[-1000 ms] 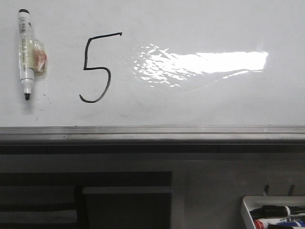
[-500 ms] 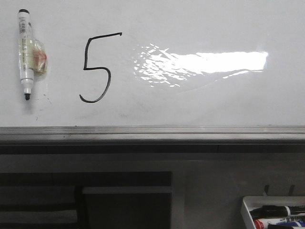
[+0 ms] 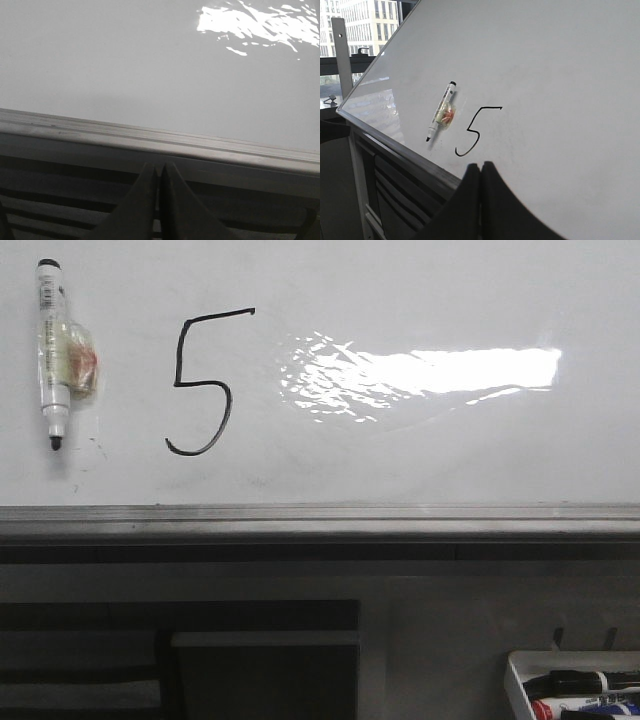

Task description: Write number 5 on whiteboard

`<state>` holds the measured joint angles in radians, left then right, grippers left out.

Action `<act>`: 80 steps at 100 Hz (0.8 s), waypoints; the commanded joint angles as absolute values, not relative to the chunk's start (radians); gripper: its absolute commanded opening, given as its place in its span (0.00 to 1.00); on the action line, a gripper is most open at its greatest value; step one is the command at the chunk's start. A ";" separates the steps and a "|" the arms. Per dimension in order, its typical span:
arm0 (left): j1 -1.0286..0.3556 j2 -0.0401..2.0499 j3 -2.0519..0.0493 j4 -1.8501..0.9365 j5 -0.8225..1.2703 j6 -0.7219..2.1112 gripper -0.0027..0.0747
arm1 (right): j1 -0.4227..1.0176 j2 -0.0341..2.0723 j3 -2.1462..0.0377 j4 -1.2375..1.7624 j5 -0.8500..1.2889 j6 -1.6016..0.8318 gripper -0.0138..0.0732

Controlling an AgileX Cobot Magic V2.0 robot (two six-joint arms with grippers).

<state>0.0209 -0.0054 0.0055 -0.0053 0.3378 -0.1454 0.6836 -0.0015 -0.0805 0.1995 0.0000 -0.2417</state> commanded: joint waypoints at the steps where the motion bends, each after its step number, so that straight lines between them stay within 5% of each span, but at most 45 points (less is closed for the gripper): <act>1: 0.025 -0.035 0.022 -0.020 0.289 -0.153 0.01 | 0.667 0.008 -0.104 0.209 -0.083 -0.241 0.09; 80: 0.025 -0.035 0.022 -0.020 0.289 -0.153 0.01 | -0.074 0.008 0.008 0.013 -0.044 -0.045 0.09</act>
<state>0.0209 -0.0054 0.0055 -0.0053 0.3378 -0.1454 -0.0418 -0.0015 -0.0308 0.0357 0.0375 -0.0474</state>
